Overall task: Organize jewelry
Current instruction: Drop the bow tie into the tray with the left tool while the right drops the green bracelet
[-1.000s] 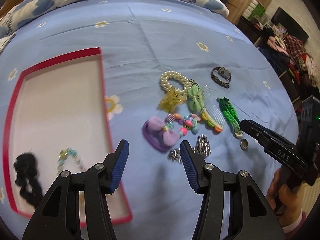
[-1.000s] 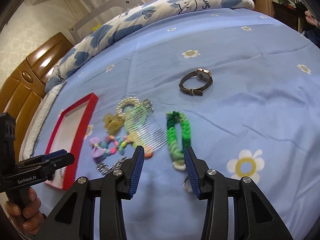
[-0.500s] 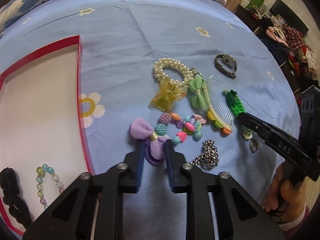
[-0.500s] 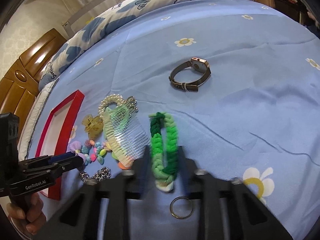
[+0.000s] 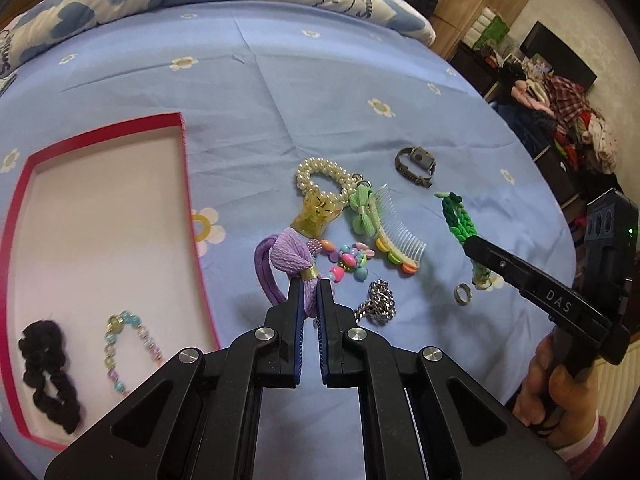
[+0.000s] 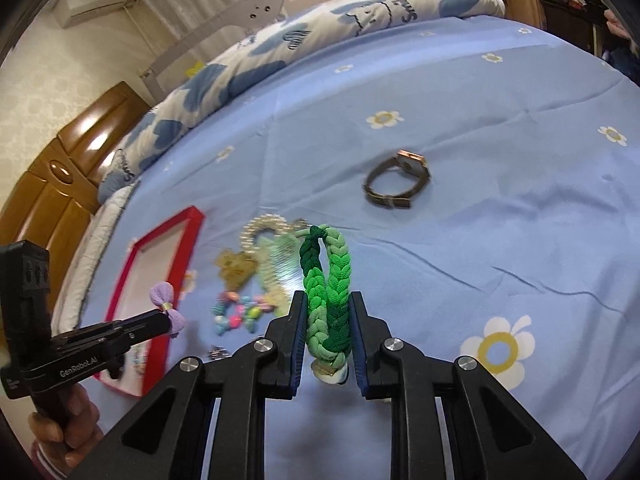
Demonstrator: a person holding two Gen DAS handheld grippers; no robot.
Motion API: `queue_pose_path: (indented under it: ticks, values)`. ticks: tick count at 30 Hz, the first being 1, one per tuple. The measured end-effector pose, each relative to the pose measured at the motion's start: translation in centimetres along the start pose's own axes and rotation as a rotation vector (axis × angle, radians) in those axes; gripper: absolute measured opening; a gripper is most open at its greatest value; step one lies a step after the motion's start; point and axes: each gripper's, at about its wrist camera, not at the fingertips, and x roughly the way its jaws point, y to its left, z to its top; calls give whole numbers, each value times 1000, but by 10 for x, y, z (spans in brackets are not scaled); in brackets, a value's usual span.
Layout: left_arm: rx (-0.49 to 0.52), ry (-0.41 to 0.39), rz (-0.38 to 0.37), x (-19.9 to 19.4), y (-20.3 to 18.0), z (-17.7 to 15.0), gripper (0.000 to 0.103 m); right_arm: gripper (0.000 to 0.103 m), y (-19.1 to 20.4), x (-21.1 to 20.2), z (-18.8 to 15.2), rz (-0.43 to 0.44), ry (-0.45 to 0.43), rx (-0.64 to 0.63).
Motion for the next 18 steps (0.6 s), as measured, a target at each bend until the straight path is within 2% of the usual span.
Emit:
queue_pose_path:
  ticks: [6, 18]
  values:
    - [-31, -39, 24, -26, 14, -10, 5, 20, 29, -5, -4, 55, 4, -32]
    - [-155, -78, 63, -56, 66, -33, 5, 20, 95, 10, -19, 153, 51, -117]
